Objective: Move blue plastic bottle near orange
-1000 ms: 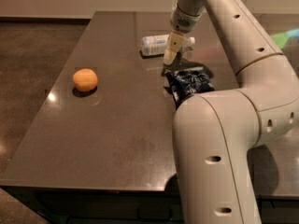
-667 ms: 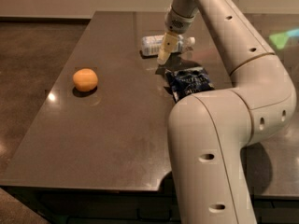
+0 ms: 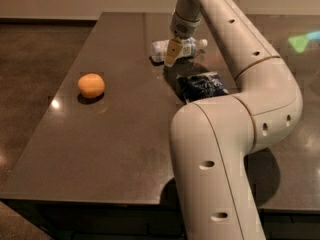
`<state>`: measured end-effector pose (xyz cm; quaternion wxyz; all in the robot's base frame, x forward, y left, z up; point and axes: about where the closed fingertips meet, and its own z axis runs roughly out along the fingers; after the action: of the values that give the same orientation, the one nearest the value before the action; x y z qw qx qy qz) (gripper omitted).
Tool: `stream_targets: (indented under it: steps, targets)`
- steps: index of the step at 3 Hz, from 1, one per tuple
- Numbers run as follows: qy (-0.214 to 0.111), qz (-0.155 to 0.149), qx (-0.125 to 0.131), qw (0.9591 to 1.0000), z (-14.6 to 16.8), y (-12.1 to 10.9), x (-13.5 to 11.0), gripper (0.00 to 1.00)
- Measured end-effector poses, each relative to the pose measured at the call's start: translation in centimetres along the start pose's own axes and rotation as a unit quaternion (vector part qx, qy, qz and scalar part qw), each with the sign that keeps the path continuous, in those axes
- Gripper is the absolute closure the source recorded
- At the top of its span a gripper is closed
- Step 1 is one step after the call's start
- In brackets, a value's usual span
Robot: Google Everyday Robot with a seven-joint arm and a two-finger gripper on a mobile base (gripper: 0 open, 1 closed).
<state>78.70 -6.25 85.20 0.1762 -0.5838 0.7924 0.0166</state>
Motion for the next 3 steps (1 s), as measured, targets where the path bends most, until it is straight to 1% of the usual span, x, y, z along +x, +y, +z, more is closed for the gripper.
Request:
stream_targets:
  steps: [1,2,3]
  targets:
    - [-0.002,0.000,-0.001,1.0000,-0.2,0.1,-0.2,0.56]
    - [-0.019,-0.028,0.001,0.9994,-2.4,0.8,-1.1,0.87]
    - [-0.042,-0.079,0.001,0.9960,-5.0,2.9,-2.9,1.00]
